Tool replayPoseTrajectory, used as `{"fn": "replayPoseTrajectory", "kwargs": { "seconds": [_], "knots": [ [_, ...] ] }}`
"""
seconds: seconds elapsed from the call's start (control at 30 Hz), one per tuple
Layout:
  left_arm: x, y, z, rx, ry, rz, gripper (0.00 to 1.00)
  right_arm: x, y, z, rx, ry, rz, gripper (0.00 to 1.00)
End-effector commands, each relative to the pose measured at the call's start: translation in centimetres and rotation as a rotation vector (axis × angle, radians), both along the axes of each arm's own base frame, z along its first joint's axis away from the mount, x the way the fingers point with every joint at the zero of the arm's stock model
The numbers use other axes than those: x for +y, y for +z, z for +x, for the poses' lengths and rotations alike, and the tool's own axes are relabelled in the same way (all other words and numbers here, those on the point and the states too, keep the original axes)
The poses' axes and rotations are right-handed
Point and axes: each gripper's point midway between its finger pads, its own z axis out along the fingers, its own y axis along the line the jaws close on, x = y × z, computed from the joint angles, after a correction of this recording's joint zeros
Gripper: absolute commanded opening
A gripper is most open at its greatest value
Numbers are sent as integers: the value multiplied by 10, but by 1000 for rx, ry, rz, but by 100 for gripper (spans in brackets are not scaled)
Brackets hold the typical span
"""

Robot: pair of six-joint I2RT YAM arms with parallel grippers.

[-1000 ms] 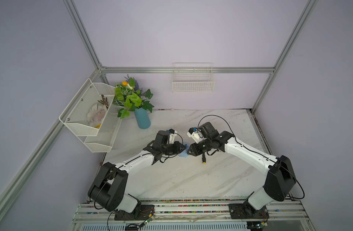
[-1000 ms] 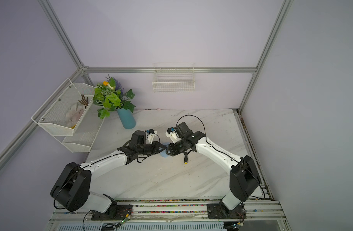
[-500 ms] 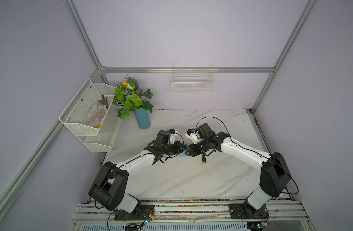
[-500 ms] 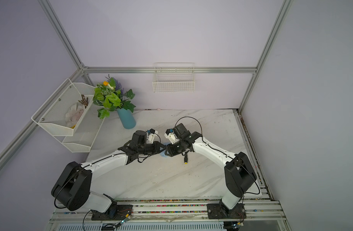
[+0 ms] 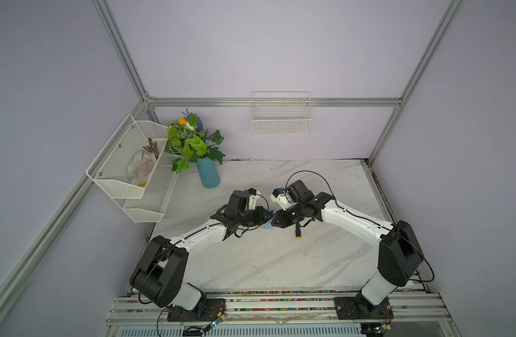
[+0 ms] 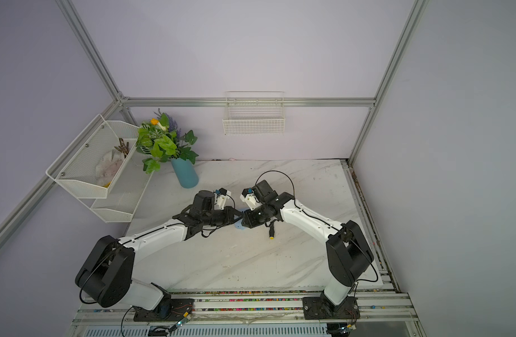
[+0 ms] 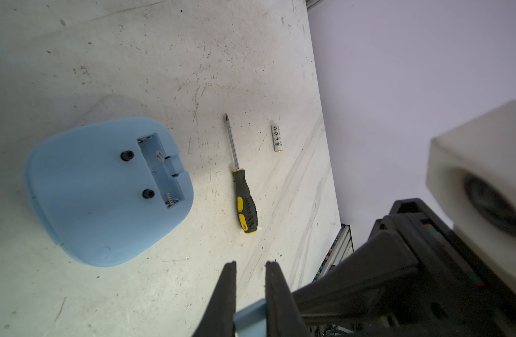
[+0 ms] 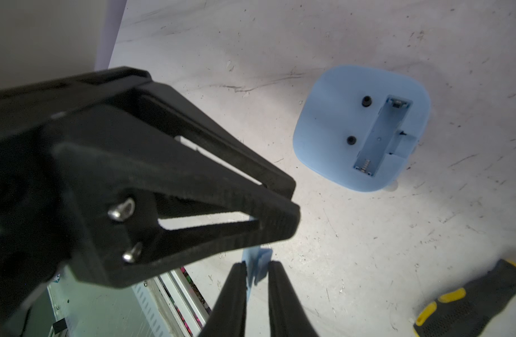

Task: Remove the battery from the alarm
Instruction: Pick up the cover from the center of the board.

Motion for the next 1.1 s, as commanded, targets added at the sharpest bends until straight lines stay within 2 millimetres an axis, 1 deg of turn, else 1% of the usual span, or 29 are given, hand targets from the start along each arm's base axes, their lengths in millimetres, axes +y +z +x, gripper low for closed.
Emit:
{"fn": "replayPoseTrajectory", "kwargs": {
  "seconds": [0.0, 0.57, 0.8, 0.93, 1.07],
  "knots": [
    [-14, 40, 16, -84, -15, -46, 11, 8, 8, 6, -26, 1, 22, 20],
    [-20, 40, 14, -81, -27, -59, 11, 16, 8, 10, -25, 1, 31, 16],
    [-22, 43, 14, -85, -30, -66, 11, 22, 3, 8, -11, 9, 31, 9],
    [-22, 43, 13, -84, -30, -67, 11, 23, 2, 6, -4, 9, 33, 8],
    [-23, 44, 13, -86, -32, -68, 11, 23, 1, 5, 0, 8, 34, 3]
  ]
}}
